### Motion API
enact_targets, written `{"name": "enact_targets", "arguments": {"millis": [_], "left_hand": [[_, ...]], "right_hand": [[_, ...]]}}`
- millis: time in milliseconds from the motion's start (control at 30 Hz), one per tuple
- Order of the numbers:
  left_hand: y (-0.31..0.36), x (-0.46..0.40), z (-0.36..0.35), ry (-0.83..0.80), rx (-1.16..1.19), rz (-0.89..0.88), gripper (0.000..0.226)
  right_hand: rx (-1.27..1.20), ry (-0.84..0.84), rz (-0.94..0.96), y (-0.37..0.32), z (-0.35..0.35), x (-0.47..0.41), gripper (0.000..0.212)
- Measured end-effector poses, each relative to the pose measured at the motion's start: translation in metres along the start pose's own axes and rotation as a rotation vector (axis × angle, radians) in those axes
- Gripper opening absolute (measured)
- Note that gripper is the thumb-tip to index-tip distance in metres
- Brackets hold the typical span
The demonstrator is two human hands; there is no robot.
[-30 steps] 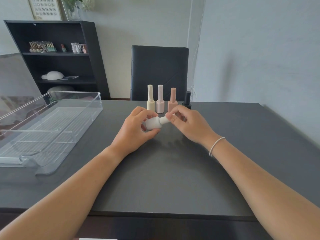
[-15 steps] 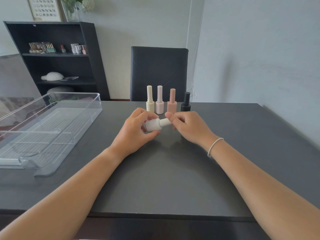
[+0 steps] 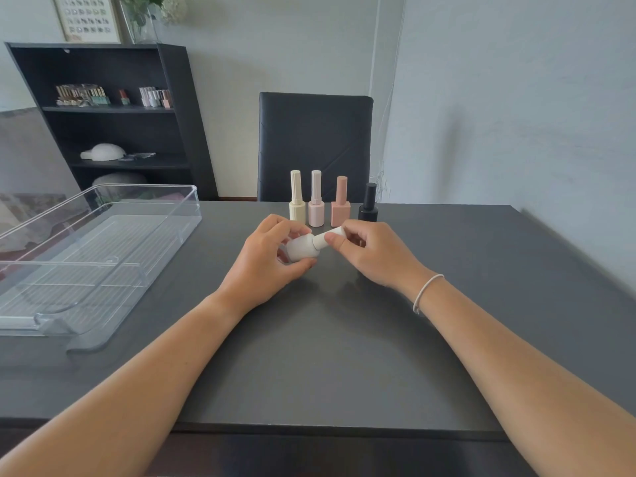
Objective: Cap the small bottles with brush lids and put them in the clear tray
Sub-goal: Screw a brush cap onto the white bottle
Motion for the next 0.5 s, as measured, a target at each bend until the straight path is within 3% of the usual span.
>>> {"name": "enact_targets", "arguments": {"millis": [267,500], "left_hand": [[-0.001,0.0,0.0,0.006,0.065,0.023,0.037],[-0.009,0.003,-0.007,-0.09,0.052,0.088,0.034]], "right_hand": [[-0.133,0.047,0.037,-0.005,0.004,0.001,0.021],[-0.276,0.266,-0.042,0.004,0.045,-0.007,0.021]]}}
Point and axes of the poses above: each hand's wrist, its own x-axis away from the middle knuckle, its own z-axis out of the back of the hand, y = z × x, the point moved 5 cm from there along -x, towards the middle knuckle, and after that the axes turned 15 degrees about -z, right-handed, at the moved point
